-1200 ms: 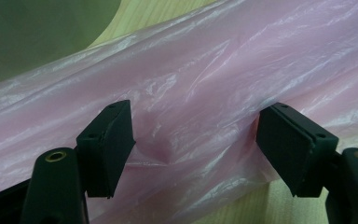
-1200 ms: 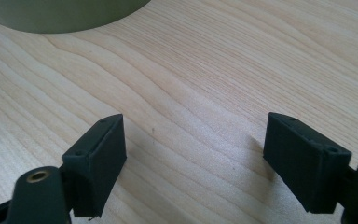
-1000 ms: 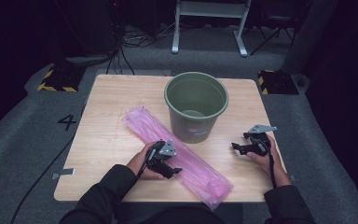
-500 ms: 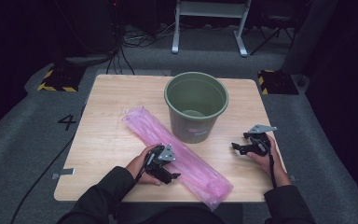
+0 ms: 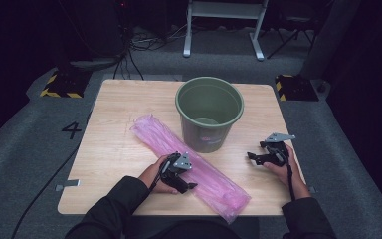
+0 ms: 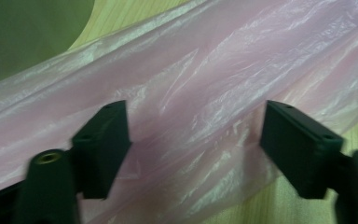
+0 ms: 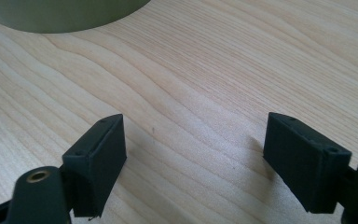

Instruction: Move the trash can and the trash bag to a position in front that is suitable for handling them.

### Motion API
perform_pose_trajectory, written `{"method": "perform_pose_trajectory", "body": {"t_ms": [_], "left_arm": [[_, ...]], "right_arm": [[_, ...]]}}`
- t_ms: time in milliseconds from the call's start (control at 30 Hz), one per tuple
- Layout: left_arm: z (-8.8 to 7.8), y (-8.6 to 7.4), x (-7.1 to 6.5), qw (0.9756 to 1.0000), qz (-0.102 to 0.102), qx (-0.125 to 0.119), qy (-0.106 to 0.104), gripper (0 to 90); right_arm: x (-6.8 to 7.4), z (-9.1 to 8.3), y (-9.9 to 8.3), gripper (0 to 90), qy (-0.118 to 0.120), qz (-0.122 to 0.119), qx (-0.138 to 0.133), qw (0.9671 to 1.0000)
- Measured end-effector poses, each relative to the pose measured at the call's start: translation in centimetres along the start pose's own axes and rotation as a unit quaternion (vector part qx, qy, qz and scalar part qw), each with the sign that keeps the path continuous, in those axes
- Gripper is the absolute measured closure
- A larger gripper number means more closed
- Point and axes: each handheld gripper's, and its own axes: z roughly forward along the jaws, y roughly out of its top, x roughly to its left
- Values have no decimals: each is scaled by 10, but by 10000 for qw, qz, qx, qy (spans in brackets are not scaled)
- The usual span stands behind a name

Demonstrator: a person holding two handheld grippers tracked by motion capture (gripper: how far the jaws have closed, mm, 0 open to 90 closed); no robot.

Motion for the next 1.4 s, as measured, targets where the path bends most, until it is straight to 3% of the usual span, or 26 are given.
{"method": "perform_pose_trajectory", "body": {"t_ms": [167, 433, 467, 600, 833, 1267, 1400], "left_arm": [[-1, 1, 2, 10000, -26, -80, 44, 491], [-3, 0, 6, 9995, -31, -117, 306, 702], [-2, 1, 7, 9992, 65, -144, 362, 718], [-1, 1, 6, 9986, 123, -104, 507, 790], [-5, -2, 10, 9974, 61, -57, 714, 872], [-30, -6, 18, 9947, -16, -456, 923, 890], [-42, -9, 23, 9925, -154, -610, 1050, 891]], "right_arm": [[0, 0, 0, 211, -5, -2, 0, 10000], [0, 0, 0, 211, 0, 0, -1, 10000], [0, 0, 0, 211, -1, -2, 0, 10000], [0, 0, 0, 211, -4, -1, 1, 10000], [0, 0, 0, 211, -1, -2, -2, 10000], [0, 0, 0, 211, 0, -3, 0, 10000], [0, 0, 0, 211, 9, -6, 1, 10000]]}}
